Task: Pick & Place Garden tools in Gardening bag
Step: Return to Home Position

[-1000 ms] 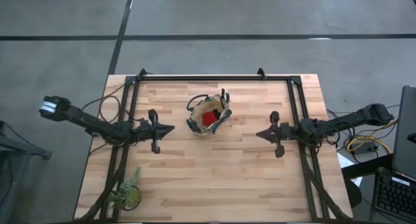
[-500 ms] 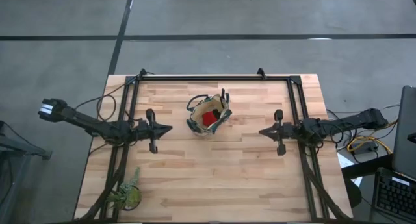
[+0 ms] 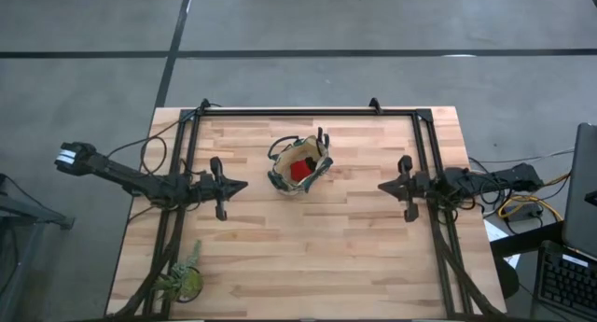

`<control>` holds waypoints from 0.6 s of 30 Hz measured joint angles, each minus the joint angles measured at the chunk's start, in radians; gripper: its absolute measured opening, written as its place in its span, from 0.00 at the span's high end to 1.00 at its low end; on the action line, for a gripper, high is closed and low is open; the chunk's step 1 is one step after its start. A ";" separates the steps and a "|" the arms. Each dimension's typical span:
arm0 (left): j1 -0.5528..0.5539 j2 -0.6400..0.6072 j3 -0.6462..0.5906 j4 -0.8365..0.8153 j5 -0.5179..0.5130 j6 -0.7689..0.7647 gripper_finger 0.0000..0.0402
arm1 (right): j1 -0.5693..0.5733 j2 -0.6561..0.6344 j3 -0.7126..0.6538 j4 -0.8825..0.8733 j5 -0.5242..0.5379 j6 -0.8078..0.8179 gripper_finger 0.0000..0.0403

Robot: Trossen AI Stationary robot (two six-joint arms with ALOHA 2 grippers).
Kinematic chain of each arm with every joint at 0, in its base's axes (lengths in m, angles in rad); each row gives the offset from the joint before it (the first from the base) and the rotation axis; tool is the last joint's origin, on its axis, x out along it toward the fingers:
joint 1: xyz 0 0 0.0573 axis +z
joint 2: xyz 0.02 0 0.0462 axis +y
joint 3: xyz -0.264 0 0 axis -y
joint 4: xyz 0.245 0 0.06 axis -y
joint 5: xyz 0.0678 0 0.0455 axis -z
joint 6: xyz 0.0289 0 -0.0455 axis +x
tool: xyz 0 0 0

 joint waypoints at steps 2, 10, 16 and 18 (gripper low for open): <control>0.000 0.000 0.000 0.000 0.000 0.000 0.98 | 0.000 0.002 0.000 0.000 0.000 0.003 0.98; 0.000 0.000 0.000 0.000 0.000 -0.001 0.98 | 0.000 0.007 0.000 -0.001 0.002 0.000 0.98; 0.000 0.000 0.000 0.000 0.000 -0.001 0.98 | 0.000 0.008 0.000 -0.001 0.002 0.001 0.98; 0.000 0.000 0.000 0.000 0.000 -0.001 0.98 | 0.000 0.008 0.000 -0.001 0.002 -0.001 0.98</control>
